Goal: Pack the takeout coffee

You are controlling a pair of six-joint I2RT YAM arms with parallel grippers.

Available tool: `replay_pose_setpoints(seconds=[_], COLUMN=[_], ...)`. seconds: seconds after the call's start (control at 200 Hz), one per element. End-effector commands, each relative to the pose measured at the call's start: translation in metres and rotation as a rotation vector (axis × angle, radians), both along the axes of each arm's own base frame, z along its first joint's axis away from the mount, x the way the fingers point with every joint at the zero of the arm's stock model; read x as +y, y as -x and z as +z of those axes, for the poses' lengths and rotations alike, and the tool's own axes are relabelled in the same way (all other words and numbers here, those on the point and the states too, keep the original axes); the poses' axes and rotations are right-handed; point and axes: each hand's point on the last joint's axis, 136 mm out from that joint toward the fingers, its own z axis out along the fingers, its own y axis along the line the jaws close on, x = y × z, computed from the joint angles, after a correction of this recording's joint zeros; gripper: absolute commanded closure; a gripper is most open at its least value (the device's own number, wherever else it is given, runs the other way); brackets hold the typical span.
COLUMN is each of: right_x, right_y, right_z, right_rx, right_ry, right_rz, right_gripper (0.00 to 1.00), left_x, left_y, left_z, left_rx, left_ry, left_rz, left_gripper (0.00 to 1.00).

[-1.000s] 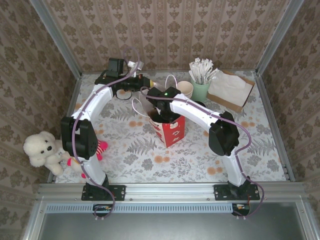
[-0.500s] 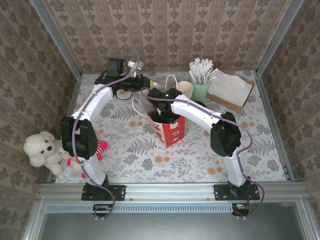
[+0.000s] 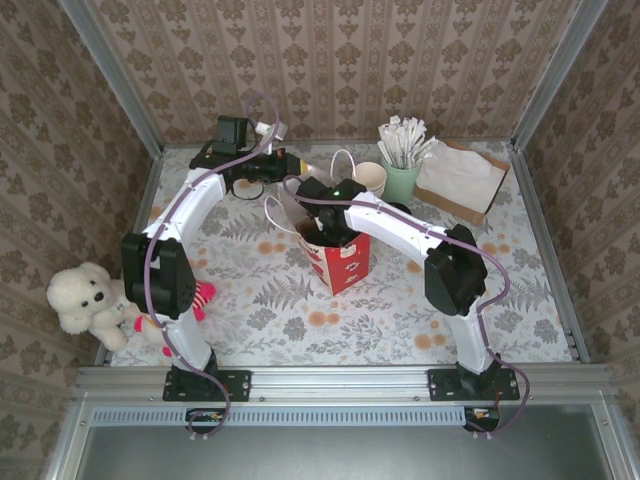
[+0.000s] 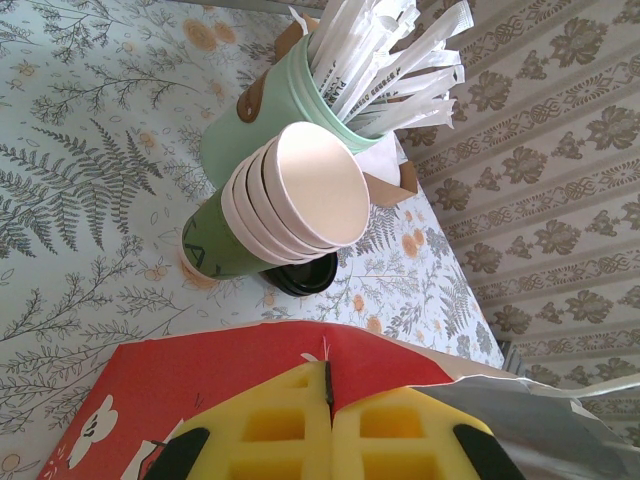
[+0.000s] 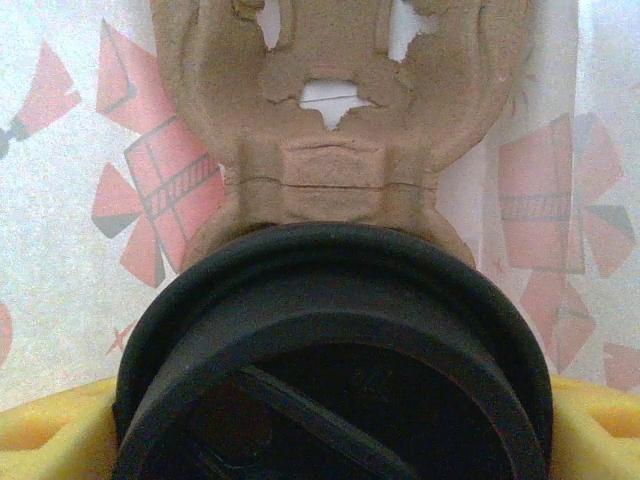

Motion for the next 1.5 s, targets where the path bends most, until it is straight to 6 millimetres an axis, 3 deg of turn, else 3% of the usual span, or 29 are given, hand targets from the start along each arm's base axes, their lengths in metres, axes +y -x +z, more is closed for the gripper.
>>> replay_pose_setpoints(seconds=[0.0, 1.495], right_x=[-0.018, -0.031], right_y=[-0.002, 0.033], right_z=[-0.044, -0.093], right_rx=[0.020, 0.208], right_ry=[0.122, 0.190], right_rz=[0.006, 0.044], right_gripper=[0.57, 0.59], left_x=[-0.003, -0.006], left_y=[0.001, 0.000], left_z=[0.014, 0.016], left_rx=[-0.028, -0.028], left_ry=[0.032, 0.043], left_rz=[-0.020, -0.023], left_gripper=[1.00, 1.00])
